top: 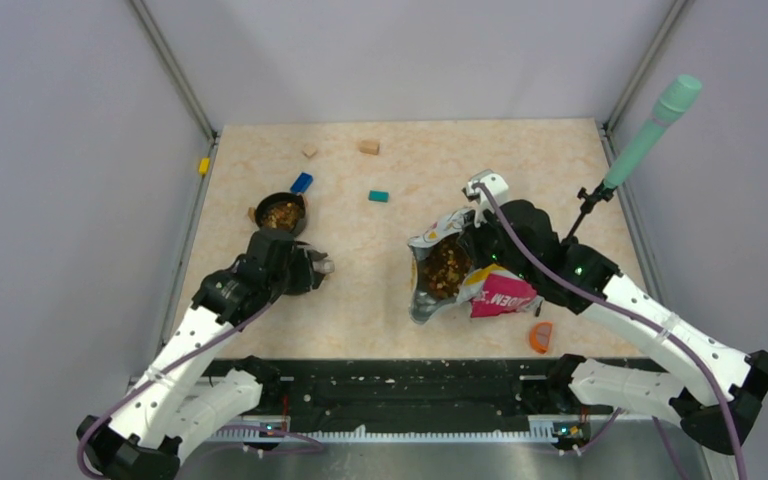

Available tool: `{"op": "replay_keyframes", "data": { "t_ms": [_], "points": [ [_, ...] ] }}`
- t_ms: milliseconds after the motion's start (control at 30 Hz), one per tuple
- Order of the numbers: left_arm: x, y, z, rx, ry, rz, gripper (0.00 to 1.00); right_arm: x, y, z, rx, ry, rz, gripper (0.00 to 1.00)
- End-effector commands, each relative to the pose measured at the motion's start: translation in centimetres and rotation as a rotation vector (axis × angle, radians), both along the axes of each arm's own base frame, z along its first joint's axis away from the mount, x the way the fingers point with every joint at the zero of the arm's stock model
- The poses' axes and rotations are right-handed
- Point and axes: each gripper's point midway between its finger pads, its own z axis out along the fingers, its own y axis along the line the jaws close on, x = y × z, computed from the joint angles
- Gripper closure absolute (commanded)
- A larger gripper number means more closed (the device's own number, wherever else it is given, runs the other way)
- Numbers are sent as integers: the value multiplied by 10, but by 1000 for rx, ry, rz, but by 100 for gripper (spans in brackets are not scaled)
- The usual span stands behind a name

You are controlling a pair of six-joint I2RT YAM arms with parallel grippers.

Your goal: Serve the pet food

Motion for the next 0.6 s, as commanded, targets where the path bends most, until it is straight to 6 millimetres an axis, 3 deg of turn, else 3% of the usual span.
{"op": "replay_keyframes", "data": {
  "t_ms": [0,167,367,500,567],
  "points": [
    [17,22,8,-322,66,440,100,5,20,40,99,-93,40,100],
    [13,13,-3,-342,107,413,100,4,21,42,101,-95,48,100],
    [12,22,11,-310,71,425,100,3,20,42,98,-96,45,100],
    [2,15,-5,-317,136,393,100,3,21,41,103,-94,48,100],
    [4,9,-3,-356,115,370,100,3,21,42,105,-94,49,100]
  ]
}}
